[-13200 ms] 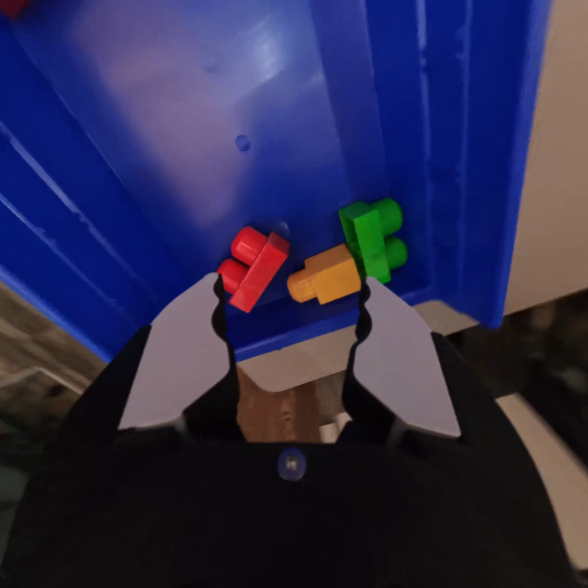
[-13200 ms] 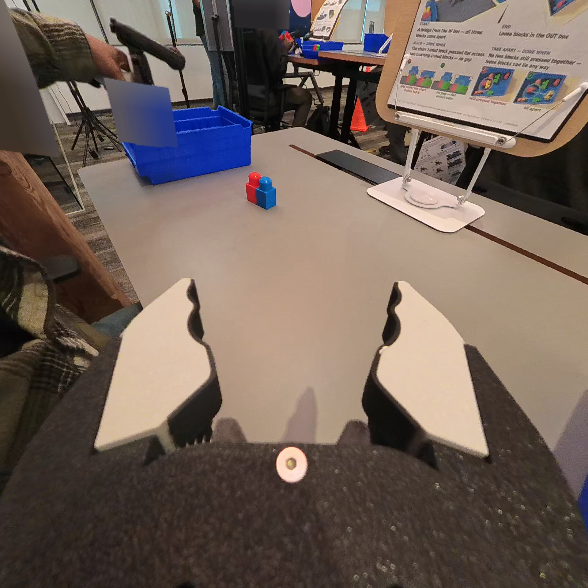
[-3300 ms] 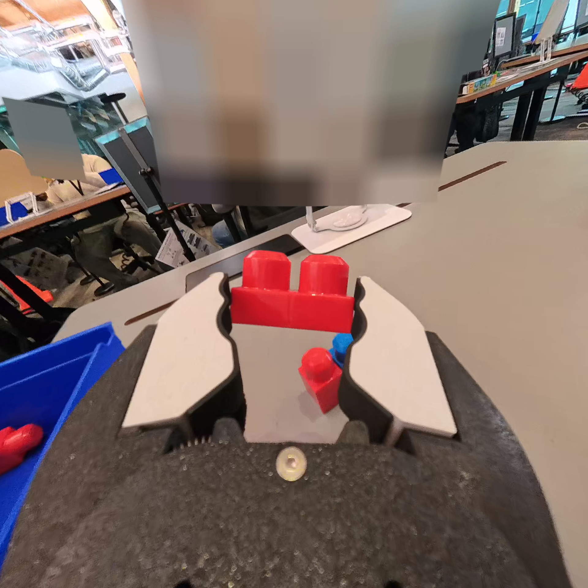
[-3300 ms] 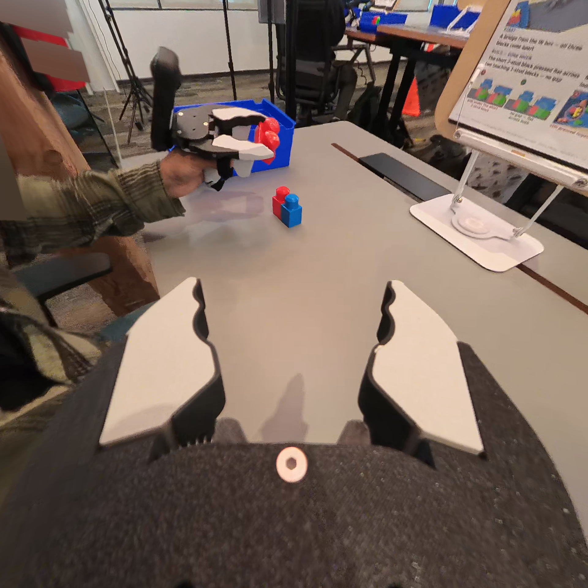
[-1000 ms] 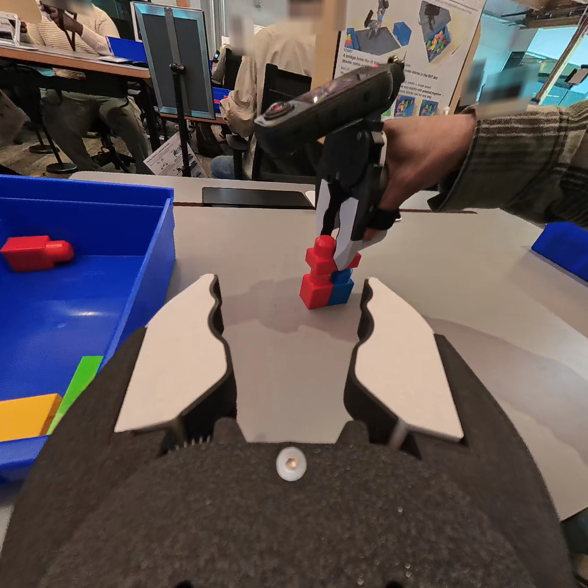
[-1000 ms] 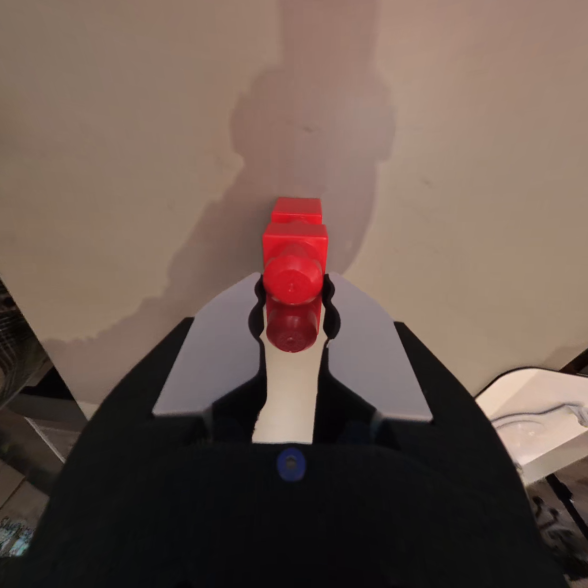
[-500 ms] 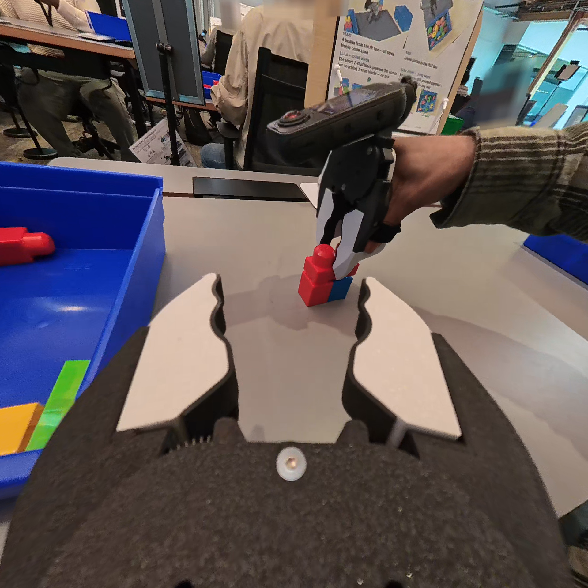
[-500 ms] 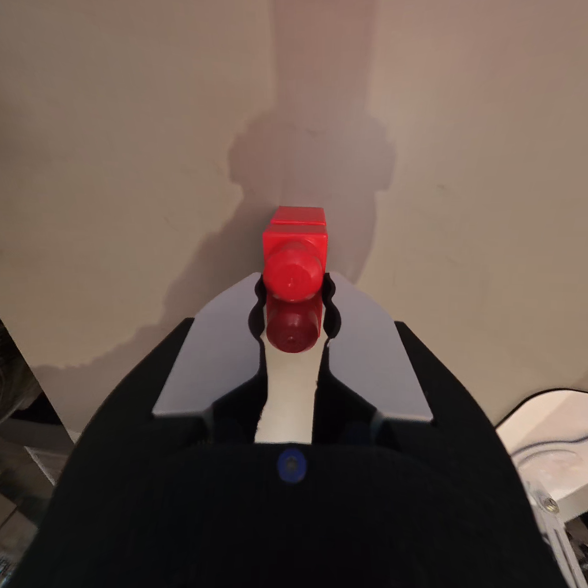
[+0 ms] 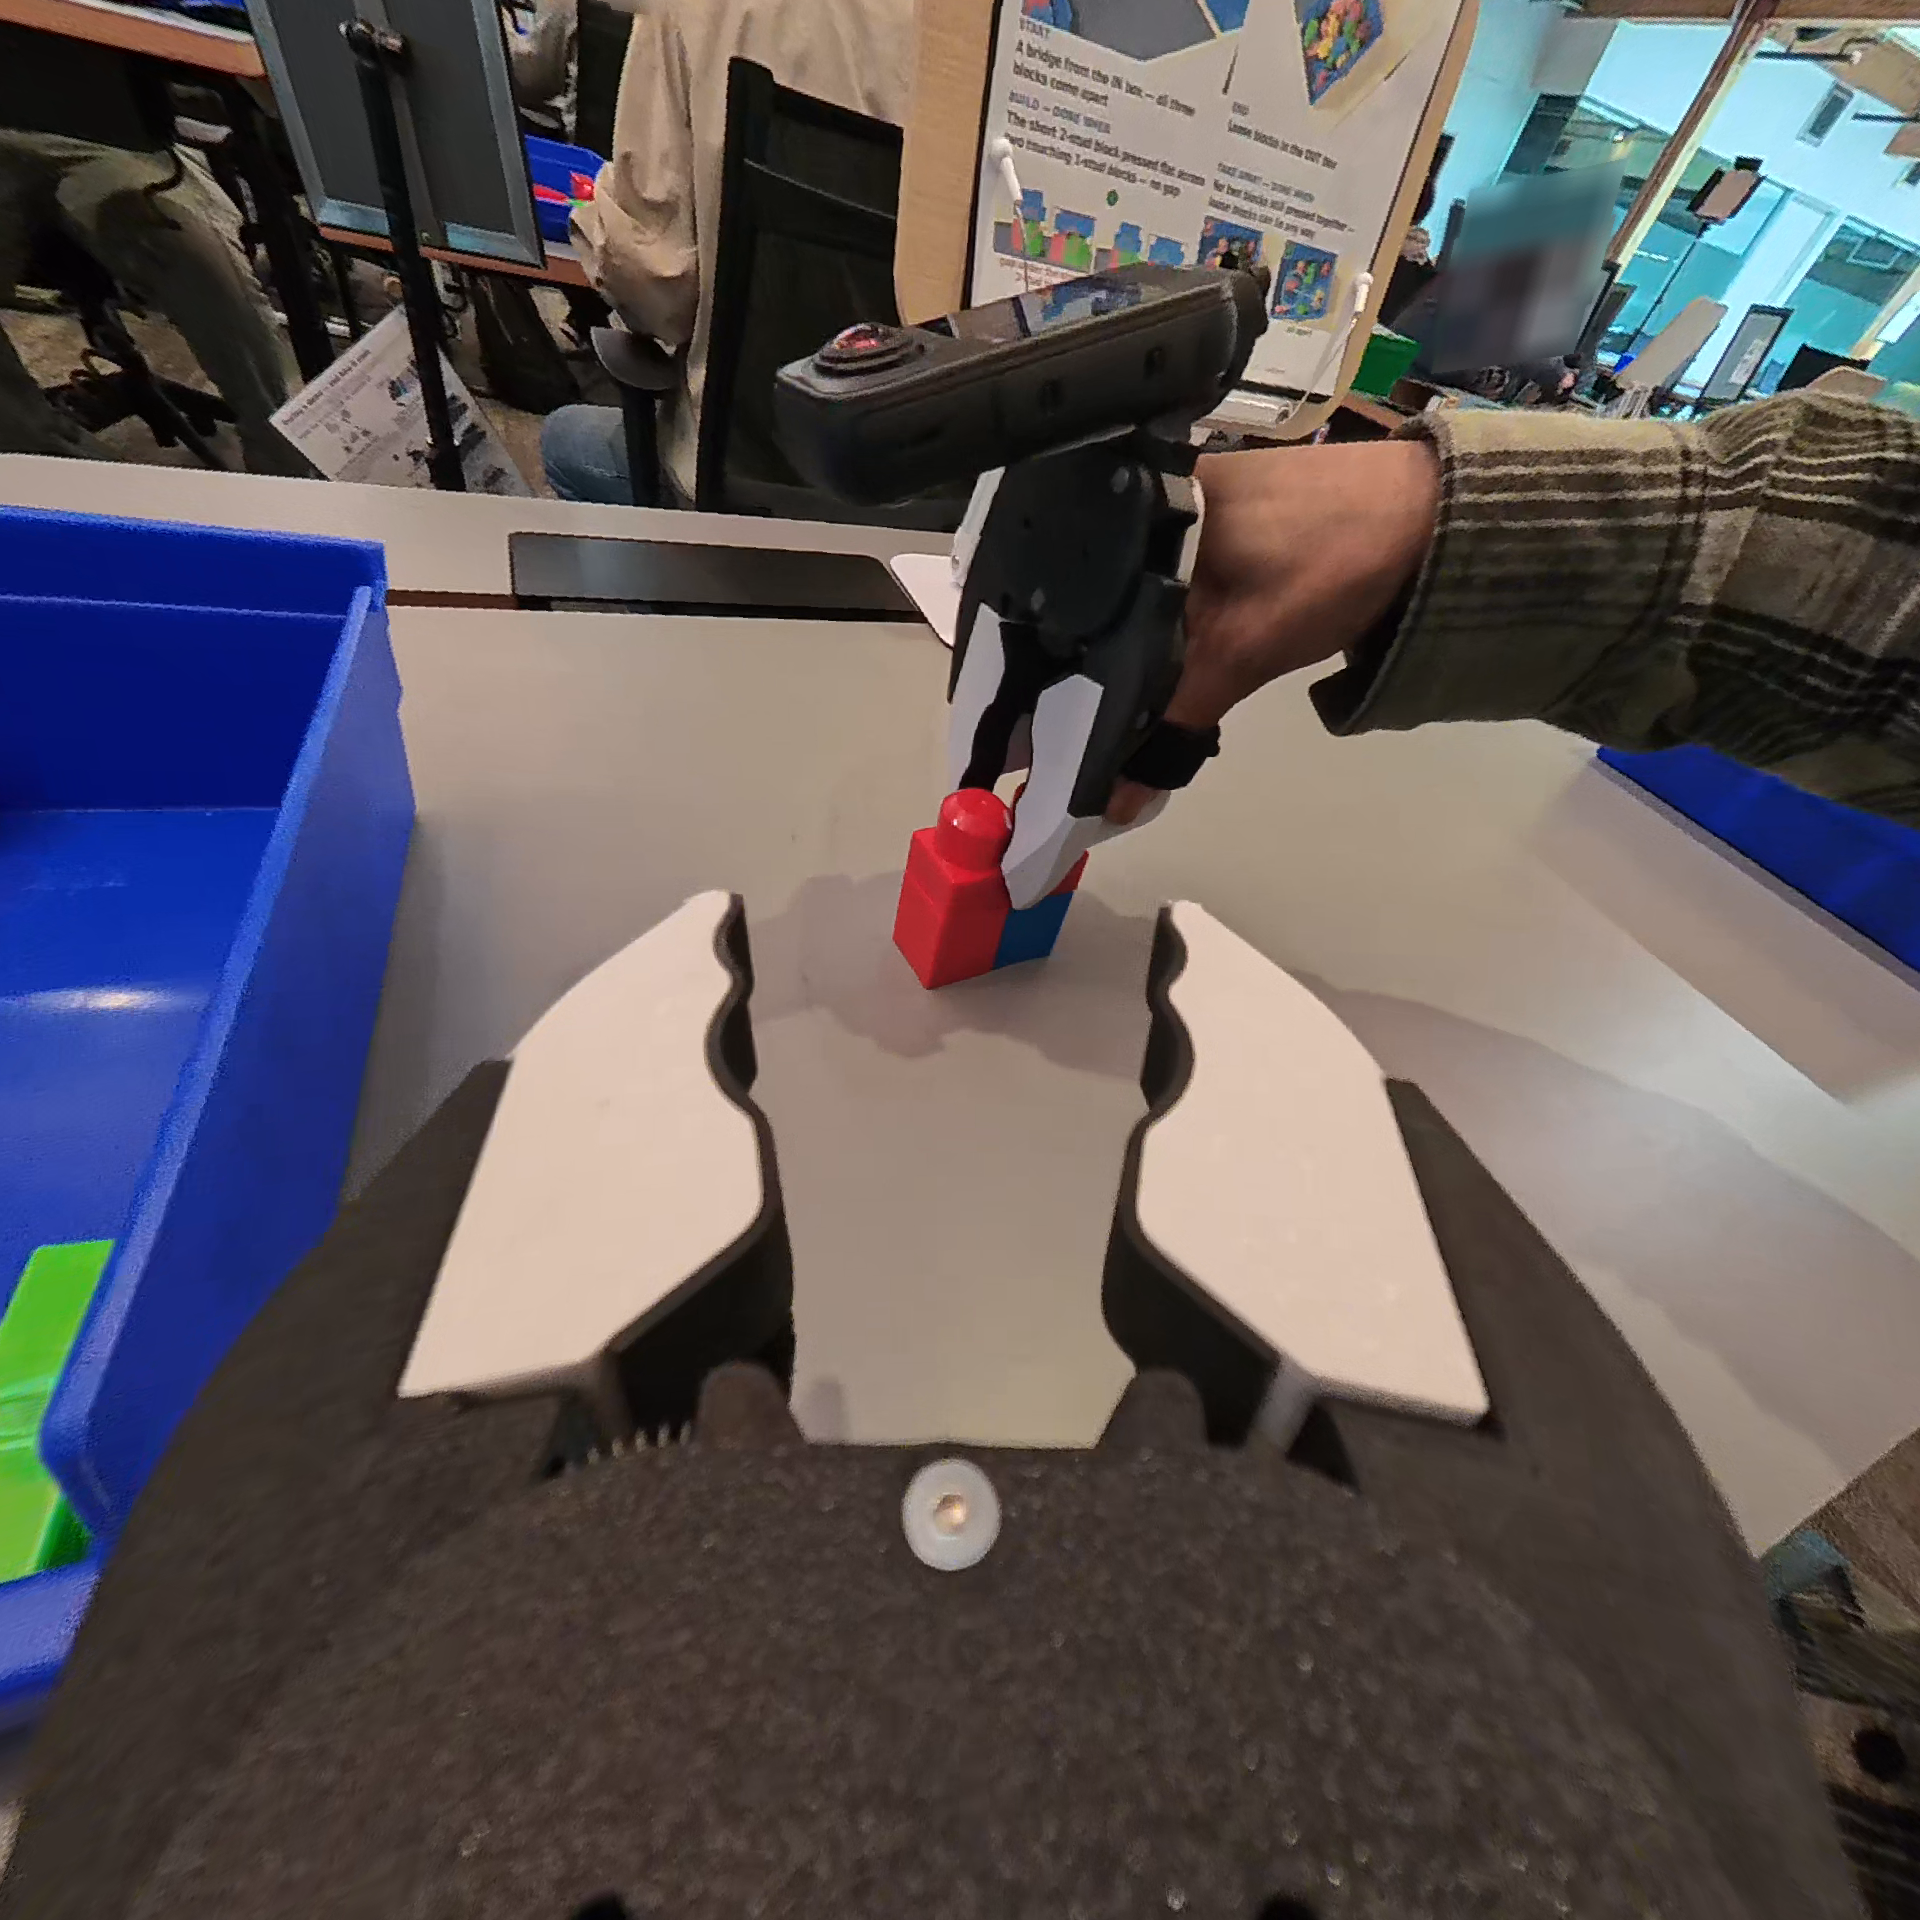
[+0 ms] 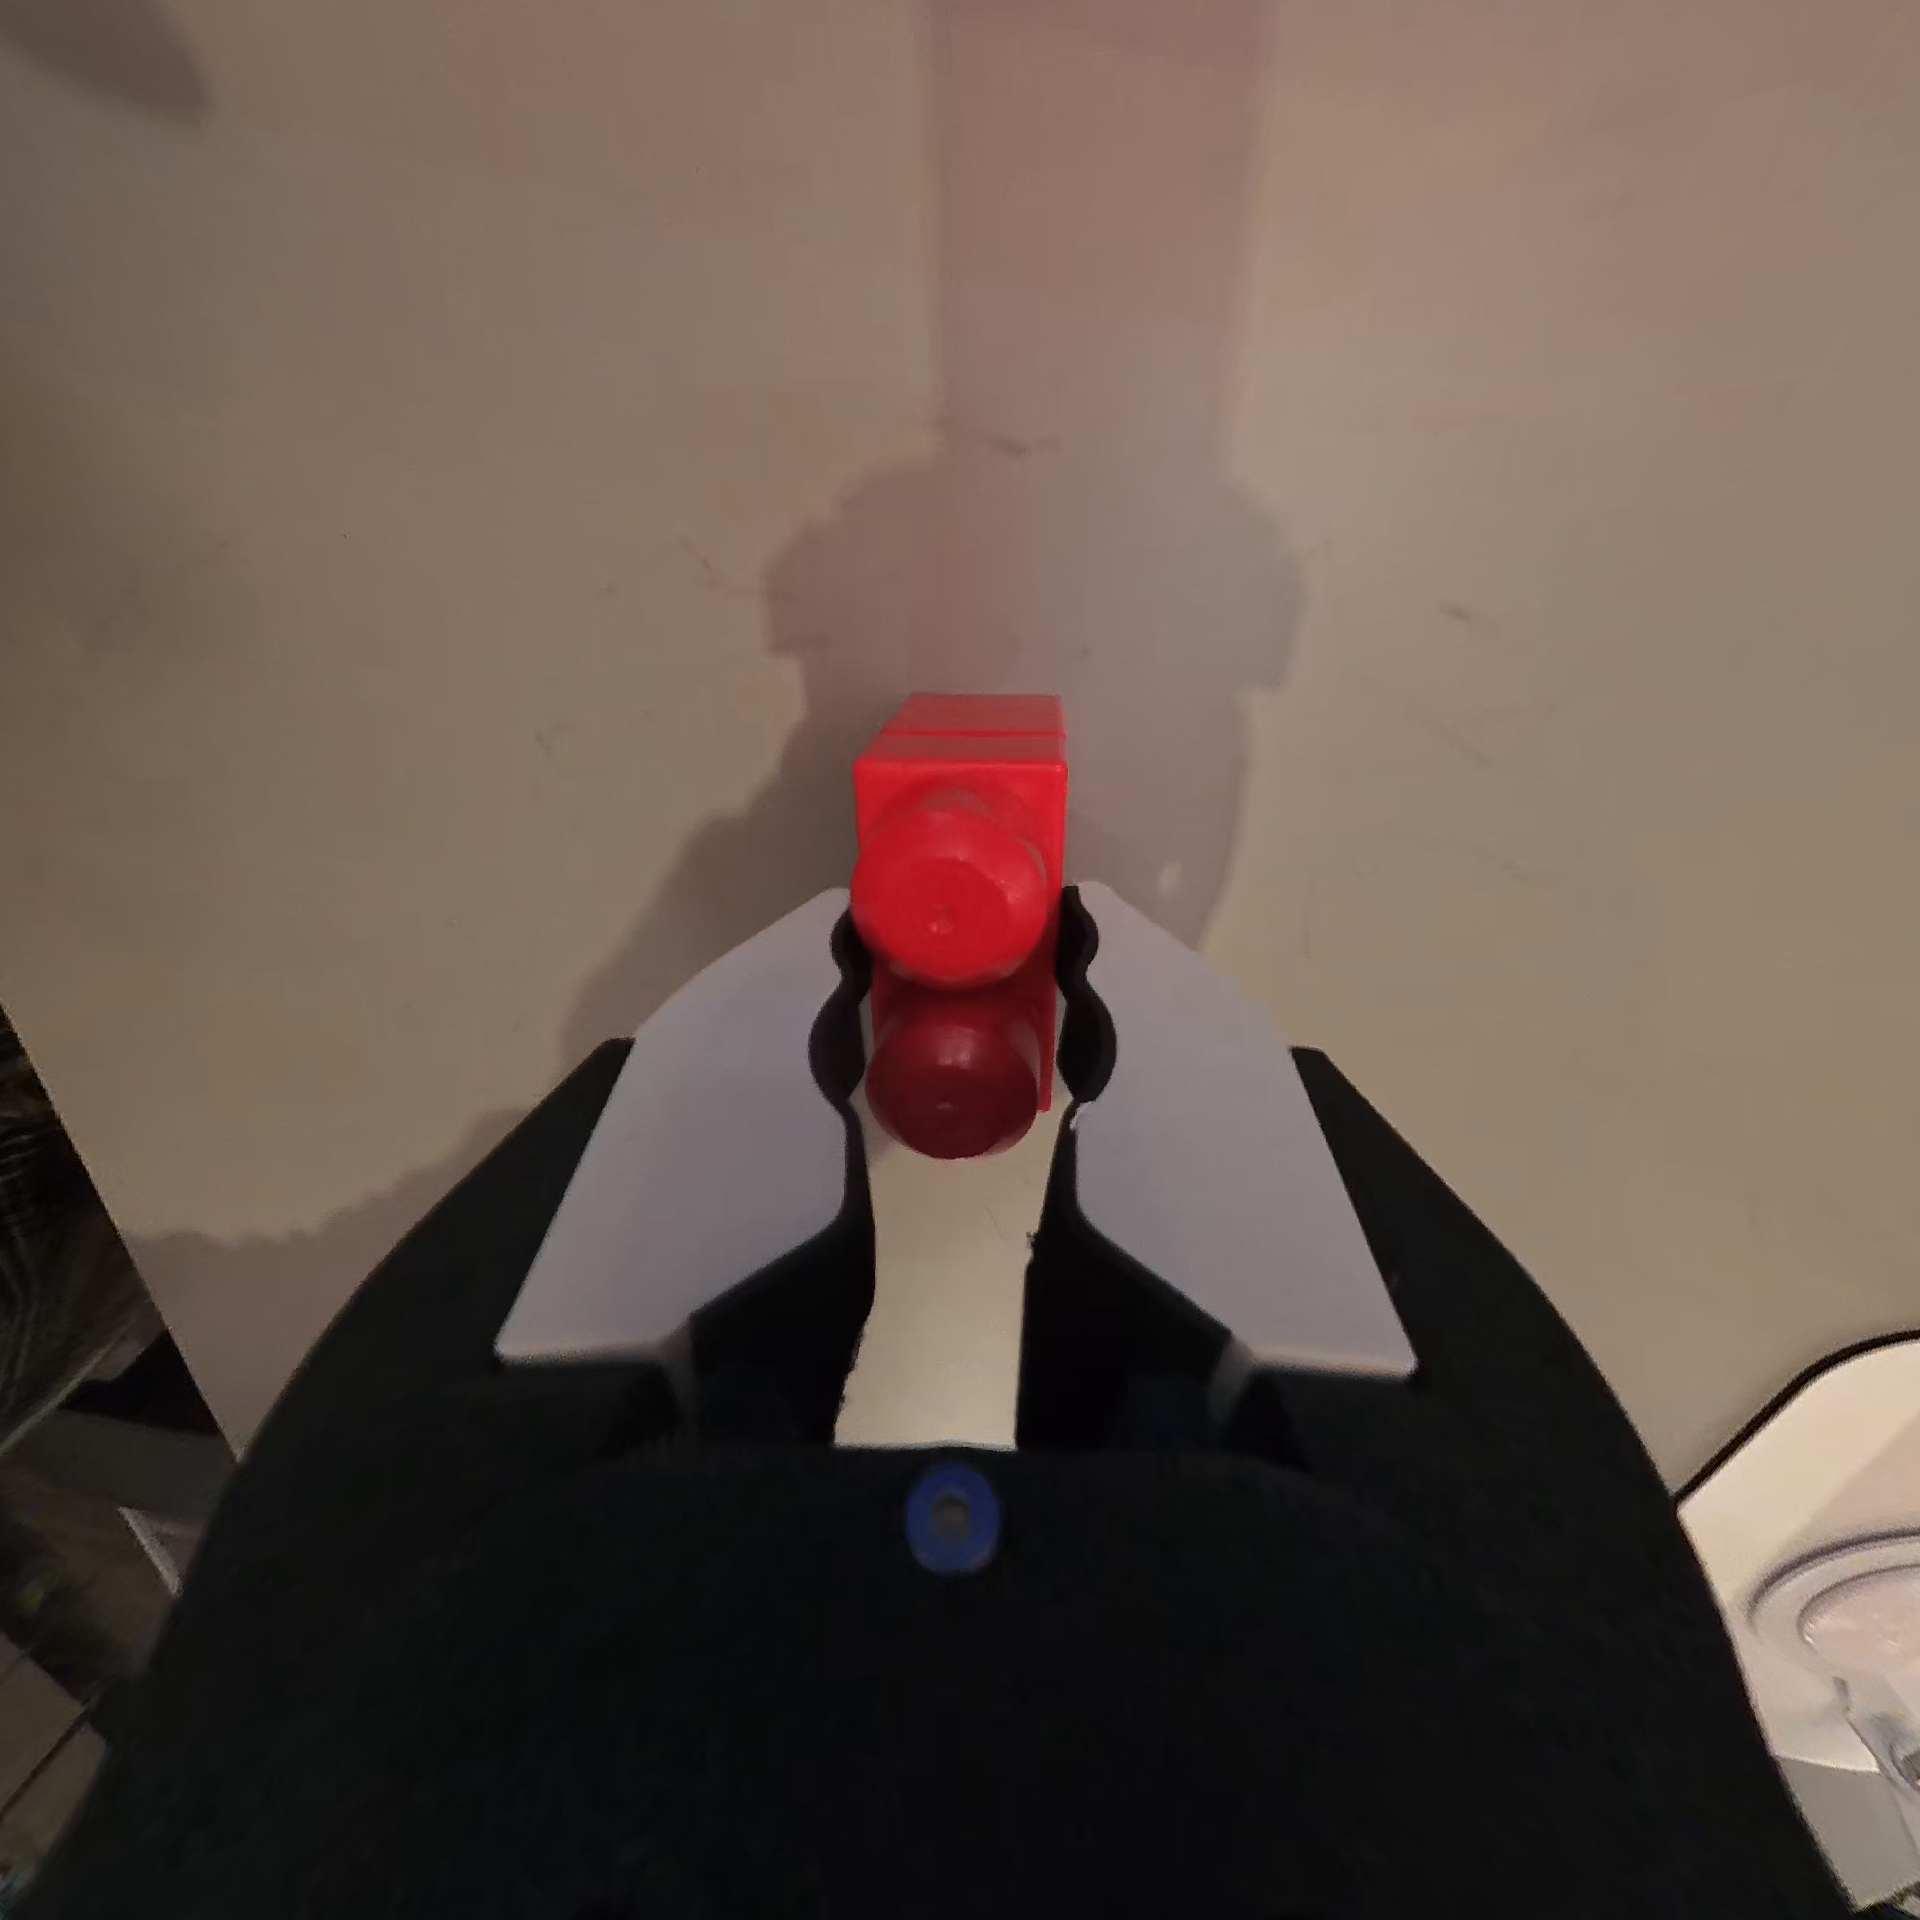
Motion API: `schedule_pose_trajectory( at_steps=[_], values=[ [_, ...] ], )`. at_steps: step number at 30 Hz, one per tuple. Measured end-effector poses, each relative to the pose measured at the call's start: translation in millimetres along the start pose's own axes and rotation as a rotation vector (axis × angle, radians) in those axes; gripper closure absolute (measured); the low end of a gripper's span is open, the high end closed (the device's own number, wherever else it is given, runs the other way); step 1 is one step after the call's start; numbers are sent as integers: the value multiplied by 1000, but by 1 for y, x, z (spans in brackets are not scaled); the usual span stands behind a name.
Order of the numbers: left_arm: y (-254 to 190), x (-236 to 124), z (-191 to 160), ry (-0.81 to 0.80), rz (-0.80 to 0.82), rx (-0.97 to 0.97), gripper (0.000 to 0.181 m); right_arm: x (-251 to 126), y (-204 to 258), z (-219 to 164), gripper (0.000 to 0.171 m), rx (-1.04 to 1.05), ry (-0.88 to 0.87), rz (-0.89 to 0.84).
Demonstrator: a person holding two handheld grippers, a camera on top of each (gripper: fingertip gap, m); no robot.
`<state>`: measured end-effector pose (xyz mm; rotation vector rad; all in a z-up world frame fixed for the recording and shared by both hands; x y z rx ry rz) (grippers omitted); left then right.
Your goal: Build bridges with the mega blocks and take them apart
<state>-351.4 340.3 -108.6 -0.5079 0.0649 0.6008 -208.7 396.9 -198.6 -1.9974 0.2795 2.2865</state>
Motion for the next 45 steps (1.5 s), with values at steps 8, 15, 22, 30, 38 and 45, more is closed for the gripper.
schedule_pose_trajectory(
  at_steps=[8, 15, 22, 30, 38, 45],
  values=[
    [-5, -3, -7, 38, 4, 33, 108, 7, 5, 5, 118, -65, -20, 24],
    [0, -2, -7, 40, 4, 35, 108, -22, -9, 7, 83, -92, -121, -117],
    [8, -2, -13, 42, -10, 31, 110, -33, -4, -17, 76, -29, -496, -270],
    [-1, 9, -10, 64, -79, 46, 108, 14, 7, -23, 82, -17, -551, -267],
    [-4, 20, -9, 89, -116, 62, 110, 20, 0, -17, 131, -22, -575, -240],
    [-17, 53, -11, 167, -254, 161, 107, -19, 22, -40, 132, 8, -676, -121]
  ],
)
Point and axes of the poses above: each gripper's, where its closed fingertips meet, x out along the fingers, z out of its top, y = z × x across the jaws, the point moved 2 cm from there along -x, back along the fingers, and after that the axes turned 15 degrees about -x, right-handed, at the moved point
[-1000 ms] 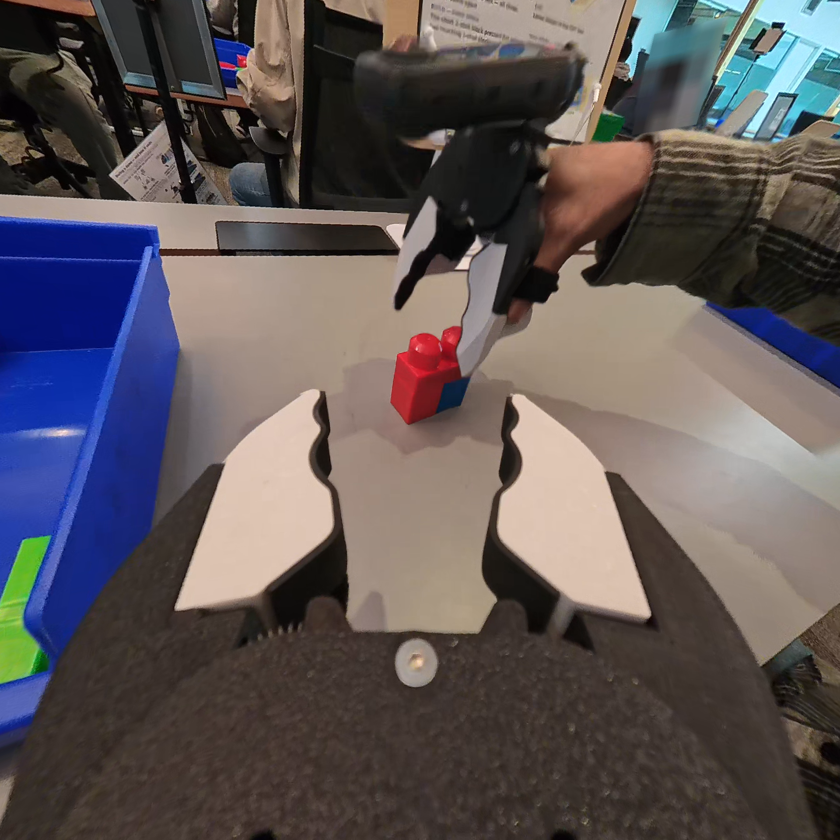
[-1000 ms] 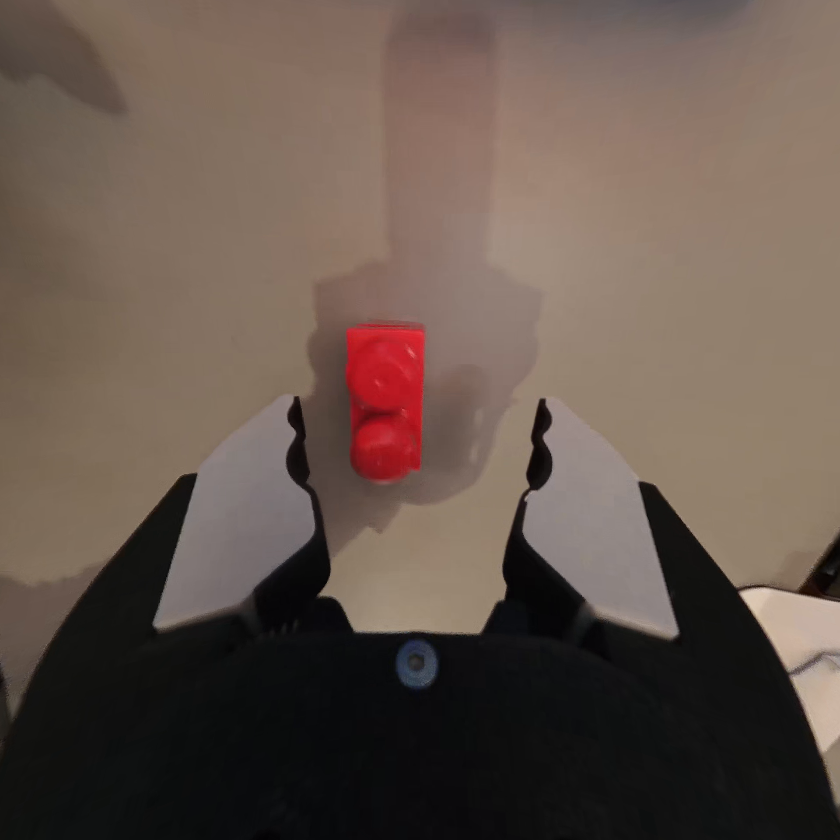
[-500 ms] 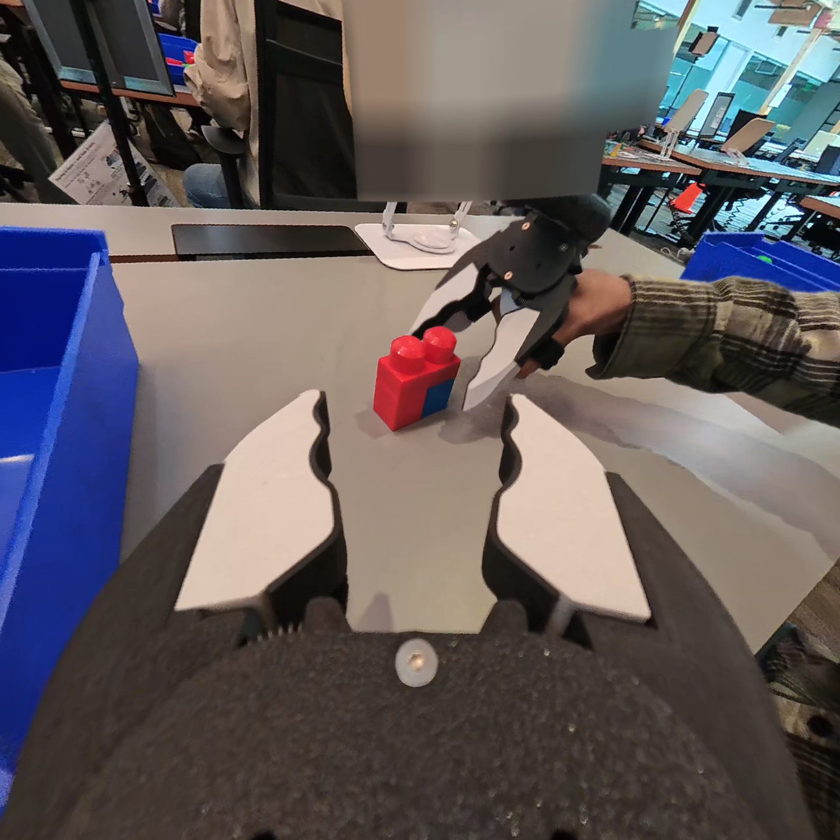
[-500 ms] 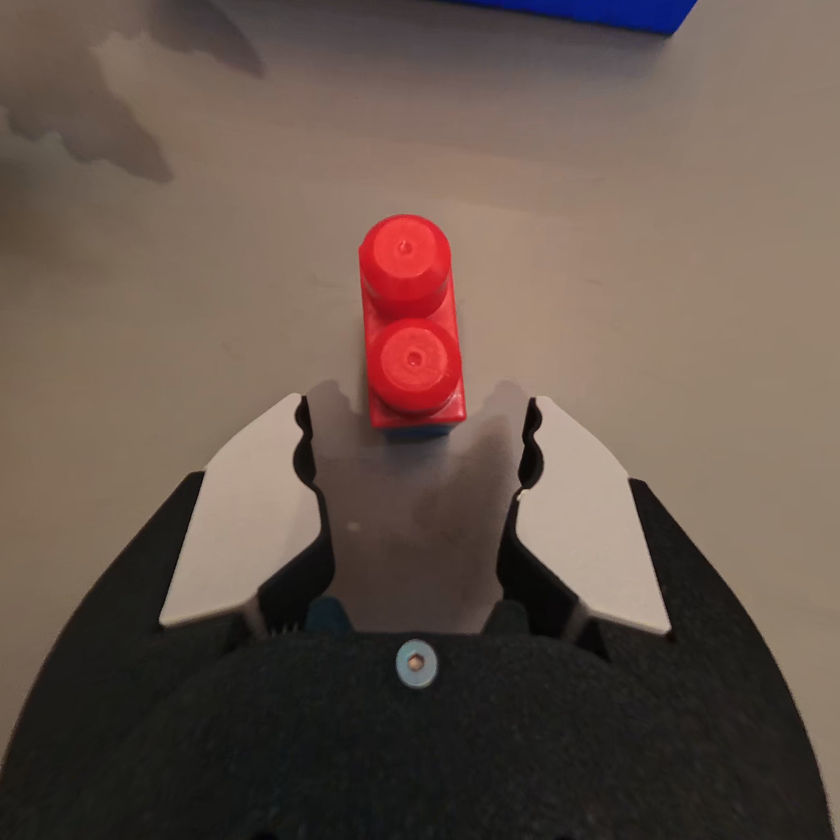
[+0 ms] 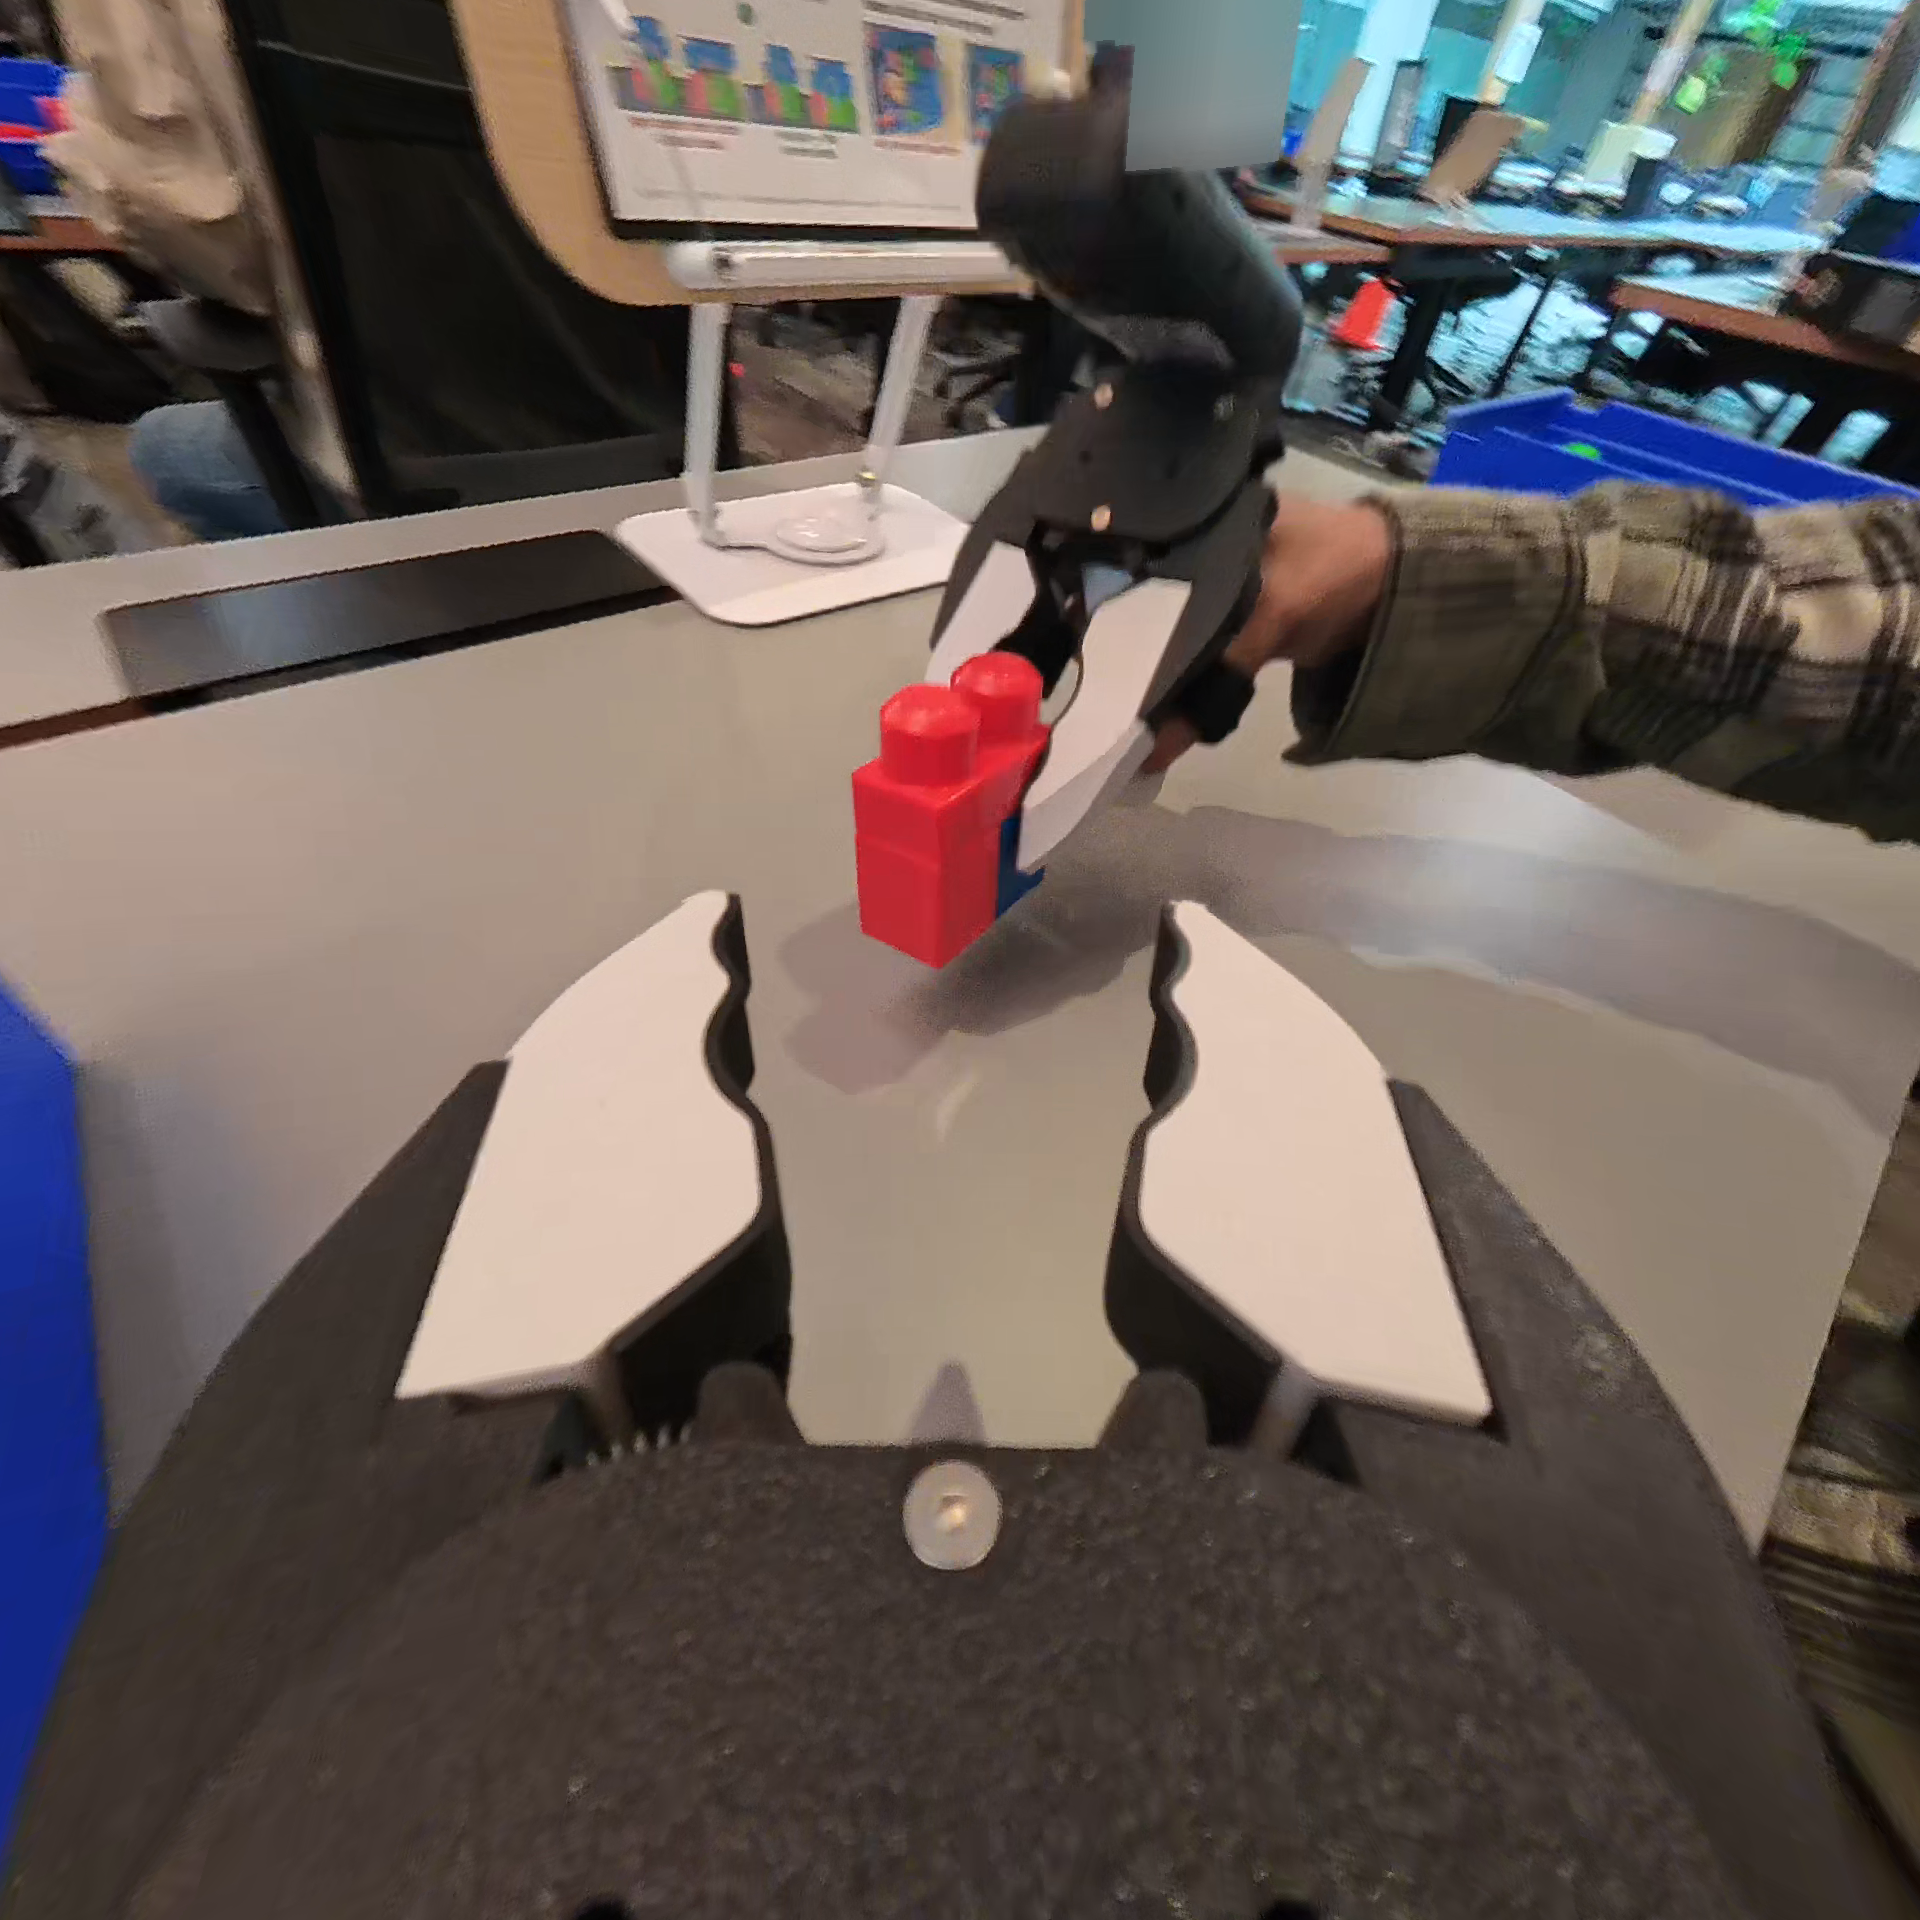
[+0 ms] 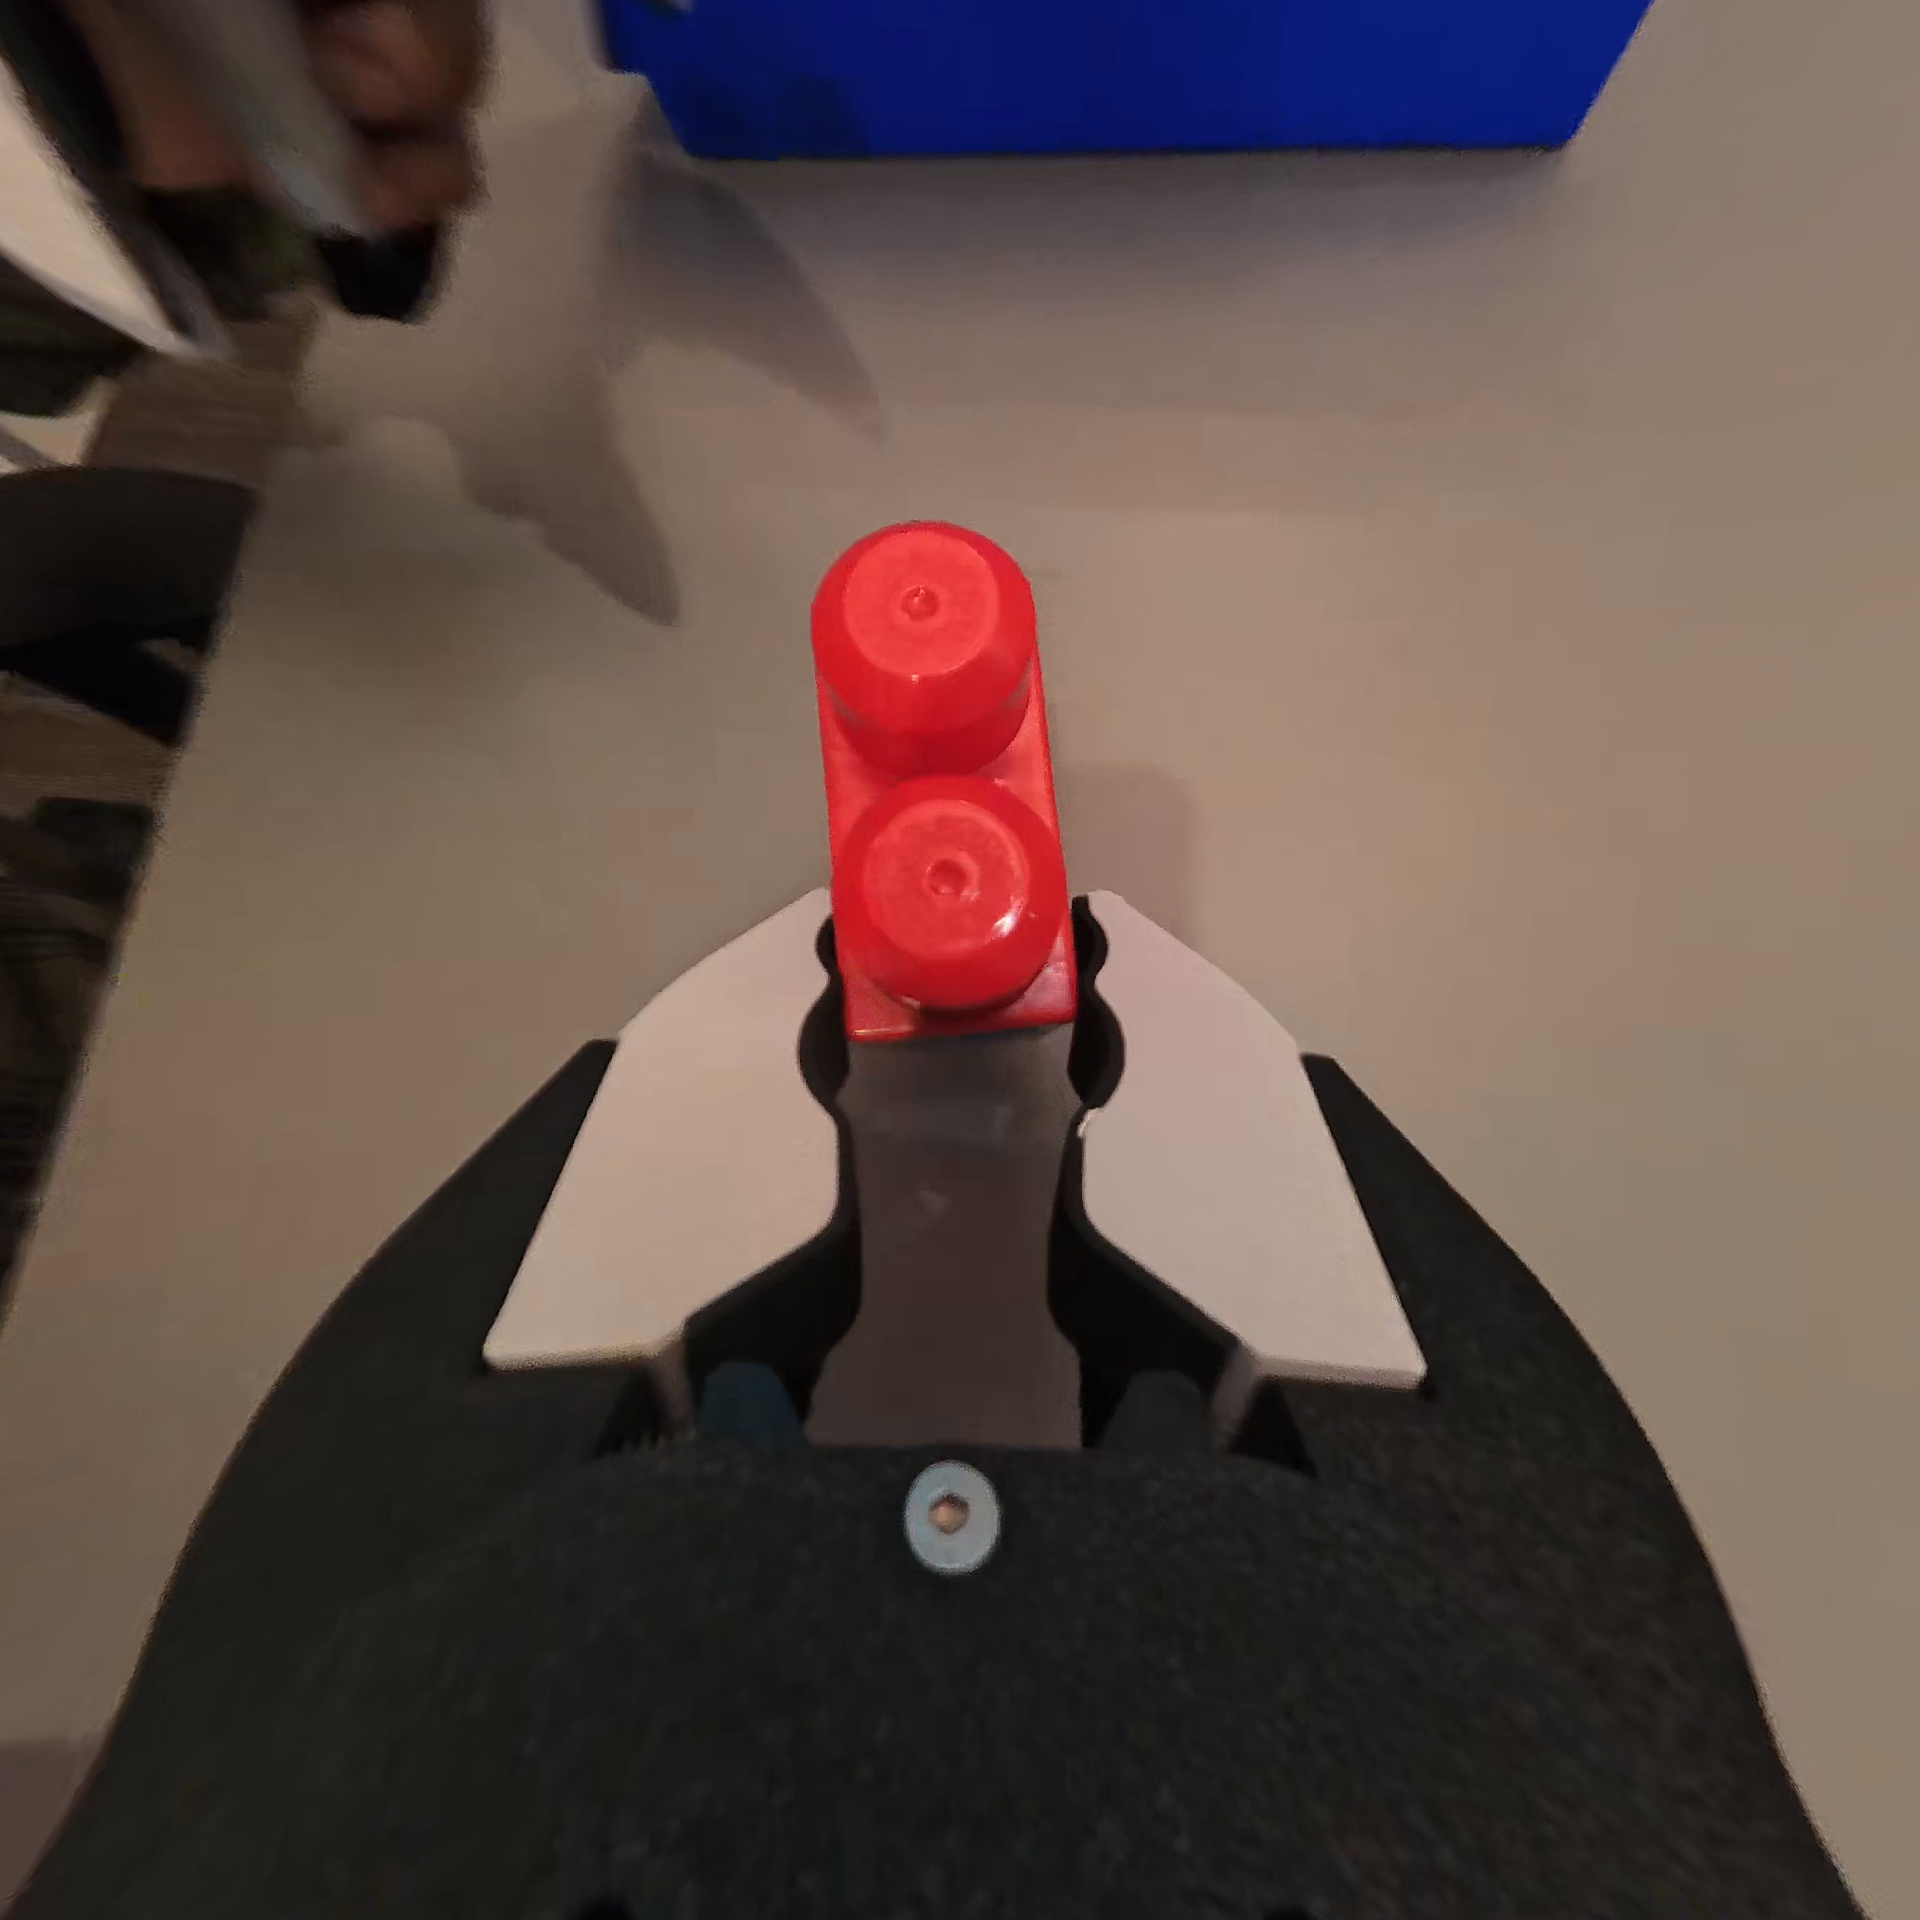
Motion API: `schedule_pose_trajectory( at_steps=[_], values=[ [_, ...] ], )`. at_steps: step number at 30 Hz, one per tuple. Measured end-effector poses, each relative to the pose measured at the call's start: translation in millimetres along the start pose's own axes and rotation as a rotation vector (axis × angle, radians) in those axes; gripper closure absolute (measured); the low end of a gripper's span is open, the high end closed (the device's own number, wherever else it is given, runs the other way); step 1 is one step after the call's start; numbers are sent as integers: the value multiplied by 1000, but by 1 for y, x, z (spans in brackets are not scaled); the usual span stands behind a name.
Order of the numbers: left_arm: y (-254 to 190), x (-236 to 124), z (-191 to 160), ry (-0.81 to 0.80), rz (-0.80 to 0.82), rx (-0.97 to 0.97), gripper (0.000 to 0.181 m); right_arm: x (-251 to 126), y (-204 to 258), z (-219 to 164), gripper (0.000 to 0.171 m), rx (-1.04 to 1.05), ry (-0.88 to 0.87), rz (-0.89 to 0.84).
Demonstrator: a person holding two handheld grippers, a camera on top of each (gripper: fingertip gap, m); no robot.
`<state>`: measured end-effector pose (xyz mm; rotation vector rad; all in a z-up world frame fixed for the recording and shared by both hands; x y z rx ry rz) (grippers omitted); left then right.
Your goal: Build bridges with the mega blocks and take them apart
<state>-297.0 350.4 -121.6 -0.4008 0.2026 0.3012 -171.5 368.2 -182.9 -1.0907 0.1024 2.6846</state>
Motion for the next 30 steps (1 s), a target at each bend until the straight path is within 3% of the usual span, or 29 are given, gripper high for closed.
schedule_pose_trajectory(
  at_steps=[2, 6, 11, 18, 27, 30],
  values=[
    [-6, 19, 1, 35, -68, 25, 99, -23, 12, 6, 132, 10, -22, 36],
    [-30, 61, -4, 168, -251, -14, 105, -61, 31, 18, 132, 24, -55, 68],
    [-52, 98, 3, 188, -325, 13, 106, -86, 46, 20, 132, 43, -24, 61],
    [-81, 115, 3, 262, -458, 61, 144, -103, 53, 17, 132, 74, -47, 41],
    [-97, 122, 6, 231, -490, 92, 145, -119, 61, 14, 131, 45, -82, 35],
    [-98, 125, 0, 237, -496, 81, 145, -131, 60, 13, 110, -15, -80, -6]
  ],
)
Point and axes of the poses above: each gripper's, where its closed fingertips meet, x out along the fingers, z out of its top, y = z × x across the jaws, the point moved 2 cm from there along -x, back along the fingers, and after that the axes turned 15 degrees about -x, right-handed, at the moved point
